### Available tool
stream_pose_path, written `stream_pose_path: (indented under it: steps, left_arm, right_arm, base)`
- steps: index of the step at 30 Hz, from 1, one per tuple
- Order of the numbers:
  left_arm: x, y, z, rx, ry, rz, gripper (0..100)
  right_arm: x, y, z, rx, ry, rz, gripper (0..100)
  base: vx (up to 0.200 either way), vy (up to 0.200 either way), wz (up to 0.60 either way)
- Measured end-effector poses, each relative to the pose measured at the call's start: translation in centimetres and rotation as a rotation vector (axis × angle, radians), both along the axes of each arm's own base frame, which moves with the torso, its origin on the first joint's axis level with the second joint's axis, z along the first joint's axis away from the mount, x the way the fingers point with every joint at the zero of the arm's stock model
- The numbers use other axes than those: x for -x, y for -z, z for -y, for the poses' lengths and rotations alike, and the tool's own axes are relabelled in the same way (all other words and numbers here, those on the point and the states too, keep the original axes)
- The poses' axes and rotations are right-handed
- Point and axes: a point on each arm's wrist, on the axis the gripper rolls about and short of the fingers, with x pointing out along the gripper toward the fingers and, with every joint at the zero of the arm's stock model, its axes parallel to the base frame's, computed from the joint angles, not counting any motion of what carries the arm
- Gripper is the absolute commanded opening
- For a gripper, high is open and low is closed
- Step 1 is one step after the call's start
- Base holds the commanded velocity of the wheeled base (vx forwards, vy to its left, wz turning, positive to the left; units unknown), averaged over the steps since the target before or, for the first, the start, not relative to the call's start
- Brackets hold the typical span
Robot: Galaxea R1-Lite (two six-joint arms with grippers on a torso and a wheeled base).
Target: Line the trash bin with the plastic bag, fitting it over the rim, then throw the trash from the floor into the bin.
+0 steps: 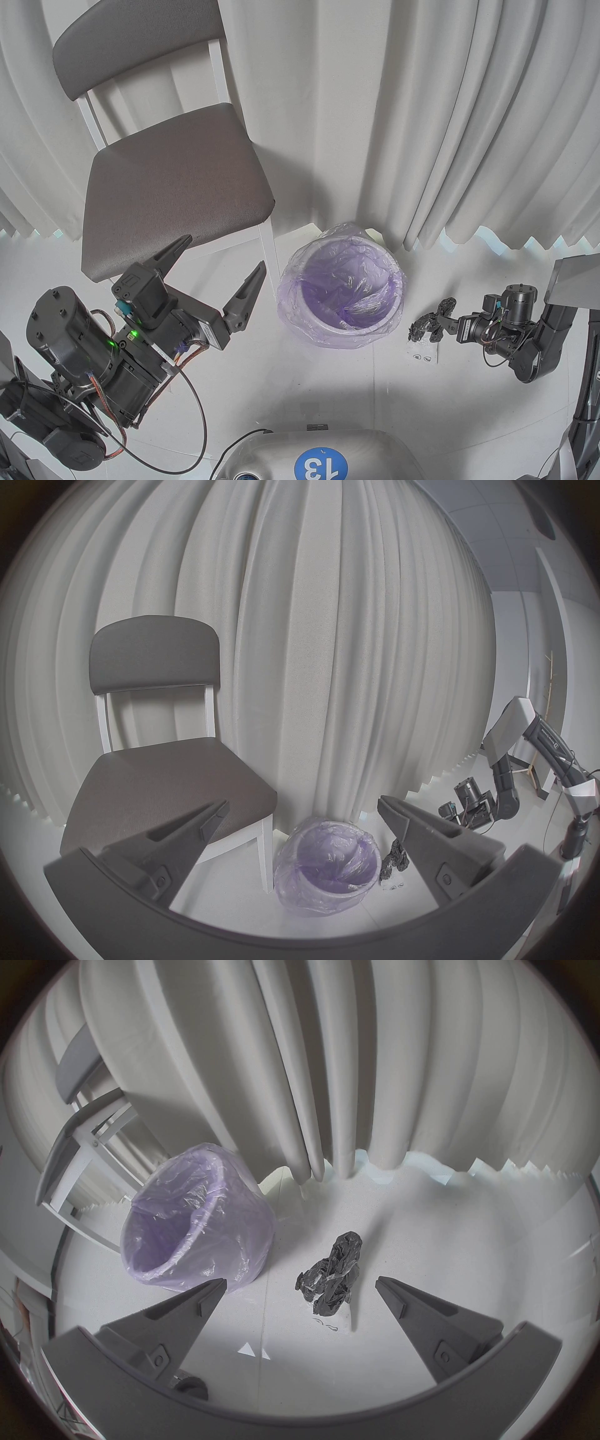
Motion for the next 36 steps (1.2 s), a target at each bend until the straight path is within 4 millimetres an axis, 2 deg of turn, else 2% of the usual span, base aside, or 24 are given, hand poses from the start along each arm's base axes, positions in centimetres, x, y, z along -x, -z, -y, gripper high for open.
stream_pose_path:
  steps: [18, 23, 28, 36]
  left_arm:
    - [0.6, 0.4, 0.4, -0.028, 0.026, -0.007, 100]
    - [0.6, 0.5, 0.5, -0.031, 0.027, -0.010, 100]
    - [0.6, 0.6, 0.5, -0.033, 0.028, -0.011, 100]
    - [0.7, 0.7, 0.5, -0.039, 0.029, -0.016, 100]
  right_arm:
    - [-2.7, 5.6, 1.2, -0.014, 0.041, -0.023, 100]
    - [-3.4, 6.1, 1.2, -0.006, 0.074, -0.011, 100]
    - [-5.1, 5.9, 1.2, 0.034, 0.145, 0.048, 100]
    - [-6.8, 5.5, 0.7, 0.126, 0.103, 0.116, 100]
  base:
    - [0.000, 0.000, 0.00]
    - [0.000, 0.000, 0.00]
    - [0.000, 0.000, 0.00]
    - [0.000, 0.000, 0.00]
